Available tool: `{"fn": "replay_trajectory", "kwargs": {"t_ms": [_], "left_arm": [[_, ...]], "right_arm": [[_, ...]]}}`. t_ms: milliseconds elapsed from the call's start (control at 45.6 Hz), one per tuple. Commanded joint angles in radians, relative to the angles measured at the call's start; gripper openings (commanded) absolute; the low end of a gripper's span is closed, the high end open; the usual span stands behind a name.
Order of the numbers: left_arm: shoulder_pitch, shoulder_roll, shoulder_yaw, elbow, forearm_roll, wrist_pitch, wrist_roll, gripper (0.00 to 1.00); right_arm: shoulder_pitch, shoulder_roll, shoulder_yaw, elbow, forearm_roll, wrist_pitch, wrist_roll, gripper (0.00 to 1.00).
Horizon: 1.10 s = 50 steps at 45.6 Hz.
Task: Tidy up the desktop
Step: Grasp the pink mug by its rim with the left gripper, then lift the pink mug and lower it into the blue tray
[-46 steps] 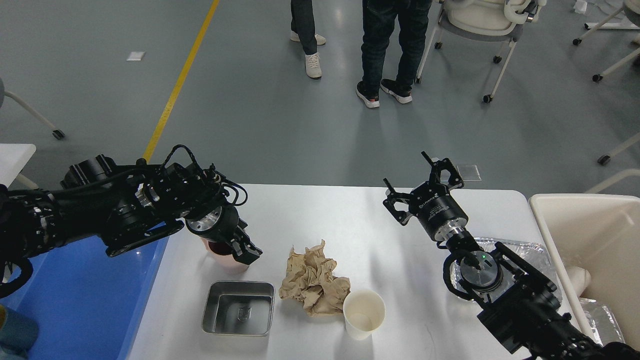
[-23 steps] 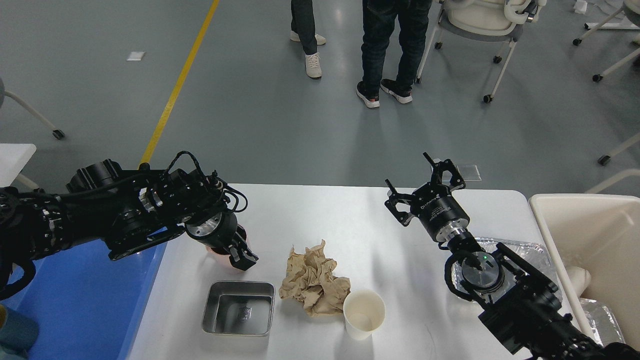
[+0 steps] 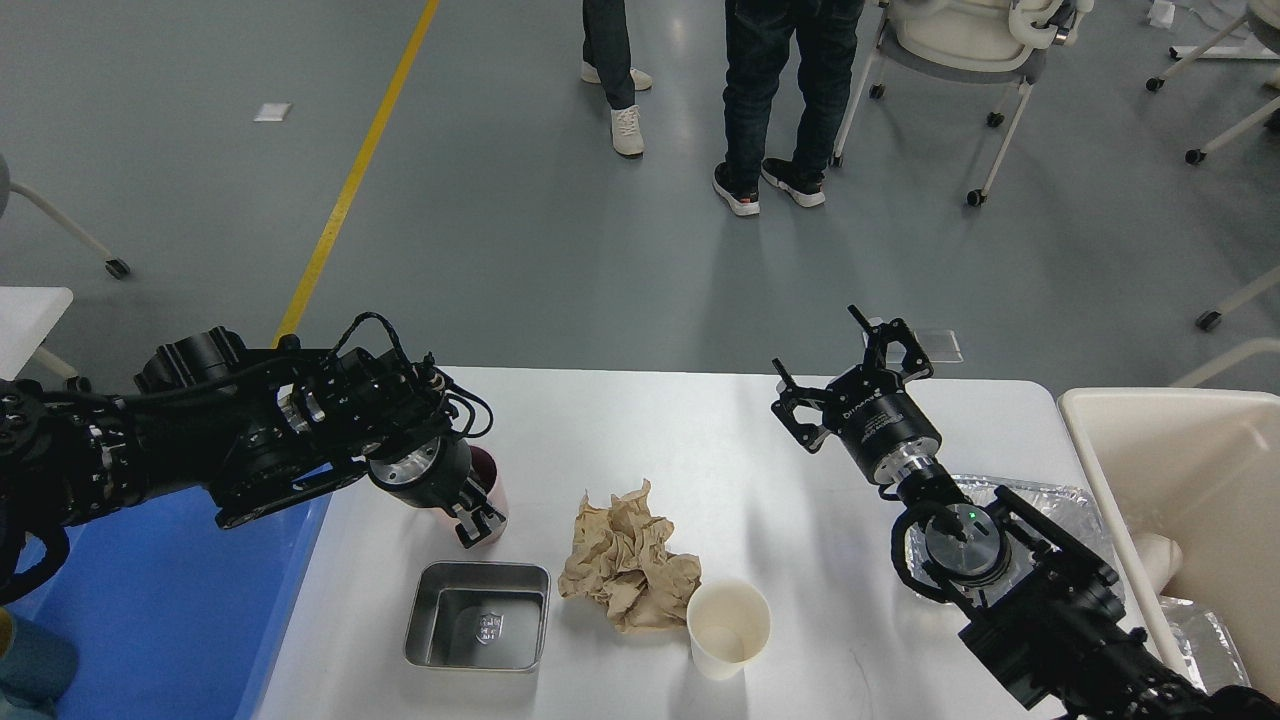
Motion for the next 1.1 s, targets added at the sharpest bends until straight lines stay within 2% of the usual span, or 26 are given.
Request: {"fn": "replay_trajectory", "kwargs": {"t_ms": [0, 110, 153, 263, 329, 636, 767, 1074], "left_arm": [[0.002, 0.001, 0.01, 0.0, 0.0, 0.003, -0.004, 0.24], [0.002, 0.001, 0.01, 0.0, 0.002, 0.003, -0.018, 0.18], [0.002, 0.004, 0.01, 0.0, 0.002, 0.003, -0.029, 0.12], [-0.003, 0.012, 0.01, 0.0, 0.002, 0.003, -0.049, 0.03], [-0.004, 0.017, 0.01, 0.0, 0.002, 0.003, -0.052, 0.01], [-0.007, 0.053, 0.007, 0.0, 0.0, 0.008, -0.056, 0.0], [-0.021, 0.076, -0.006, -0.001, -0.003, 0.008, -0.082, 0.0], [-0.196, 0.202, -0.055, -0.086, -0.052, -0.032, -0.119, 0.01]], "right_arm": [[-0.002, 0.0, 0.0, 0.0, 0.0, 0.0, 0.0, 1.0], [-0.002, 0.002, 0.0, 0.0, 0.0, 0.0, 0.0, 1.0], [-0.002, 0.002, 0.0, -0.002, 0.0, 0.0, 0.0, 1.0], [-0.004, 0.002, 0.0, -0.002, 0.0, 0.0, 0.0, 1.0], [-0.005, 0.002, 0.0, -0.003, 0.0, 0.0, 0.0, 1.0], [-0.007, 0.0, -0.002, -0.005, 0.0, 0.0, 0.0, 1.0], [-0.008, 0.0, -0.002, -0.005, 0.0, 0.0, 0.0, 1.0], [-0.007, 0.002, -0.002, -0.008, 0.0, -0.002, 0.0, 1.0]]}}
